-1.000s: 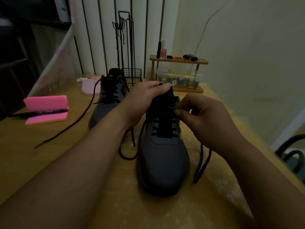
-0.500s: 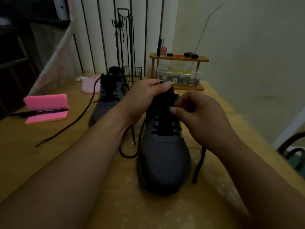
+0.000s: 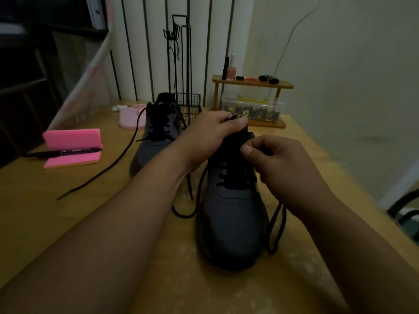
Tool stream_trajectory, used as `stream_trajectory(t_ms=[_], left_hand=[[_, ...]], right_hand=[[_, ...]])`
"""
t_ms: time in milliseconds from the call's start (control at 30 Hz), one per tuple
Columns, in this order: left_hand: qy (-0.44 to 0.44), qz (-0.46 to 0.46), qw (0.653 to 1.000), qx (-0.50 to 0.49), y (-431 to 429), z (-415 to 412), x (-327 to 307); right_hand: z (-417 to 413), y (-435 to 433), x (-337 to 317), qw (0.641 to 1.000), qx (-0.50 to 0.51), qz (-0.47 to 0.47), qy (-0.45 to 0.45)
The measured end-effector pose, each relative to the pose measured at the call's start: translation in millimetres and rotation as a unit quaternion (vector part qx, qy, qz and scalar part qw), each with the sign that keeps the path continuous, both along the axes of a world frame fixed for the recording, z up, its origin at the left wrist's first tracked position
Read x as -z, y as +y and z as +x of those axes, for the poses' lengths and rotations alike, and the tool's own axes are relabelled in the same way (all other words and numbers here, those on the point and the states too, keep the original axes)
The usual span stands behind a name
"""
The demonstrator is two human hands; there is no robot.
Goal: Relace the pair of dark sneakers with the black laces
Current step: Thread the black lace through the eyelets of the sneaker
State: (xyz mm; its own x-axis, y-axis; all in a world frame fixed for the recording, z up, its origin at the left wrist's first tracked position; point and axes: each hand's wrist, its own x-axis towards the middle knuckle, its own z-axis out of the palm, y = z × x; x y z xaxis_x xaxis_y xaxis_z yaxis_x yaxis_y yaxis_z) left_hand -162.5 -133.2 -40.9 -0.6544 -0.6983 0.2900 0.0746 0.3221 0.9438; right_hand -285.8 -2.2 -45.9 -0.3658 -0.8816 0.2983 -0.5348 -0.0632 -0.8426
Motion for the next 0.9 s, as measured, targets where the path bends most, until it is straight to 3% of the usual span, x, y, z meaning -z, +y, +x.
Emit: stream_trajectory(t_ms=[200,467,600,700,833,900], left_hand=[[-0.019,-0.017,1.000,-0.018,0.4,0.3,-0.1],[-0.049,-0.081,0.994,-0.055,10.5,-4.8,0.0],[-0.013,-0.050,0.996,-0.079,16.2,0.6,-7.1],[0.005,-0.145,0.980,-0.135,20.0,16.9,-14.5],[-0.124,-0.271,0.948,-0.111,28.9,40.2,-9.0],[-0.145,-0.306,0.935,-0.107,31.1,45.1,-3.3]], right_hand=[[0.7,4.1,-7.1,1.000,0.012,0.021,-0.006],[11.9,0.9,1.6,0.978,0.025,0.021,-0.208],[9.0,2.3,1.2,0.978,0.007,0.031,-0.208],[8.0,3.5,0.8,0.980,0.003,0.040,-0.197],[7.0,4.8,-0.6,0.978,-0.007,0.042,-0.202],[7.8,5.7,-1.3,0.978,-0.012,0.044,-0.203]])
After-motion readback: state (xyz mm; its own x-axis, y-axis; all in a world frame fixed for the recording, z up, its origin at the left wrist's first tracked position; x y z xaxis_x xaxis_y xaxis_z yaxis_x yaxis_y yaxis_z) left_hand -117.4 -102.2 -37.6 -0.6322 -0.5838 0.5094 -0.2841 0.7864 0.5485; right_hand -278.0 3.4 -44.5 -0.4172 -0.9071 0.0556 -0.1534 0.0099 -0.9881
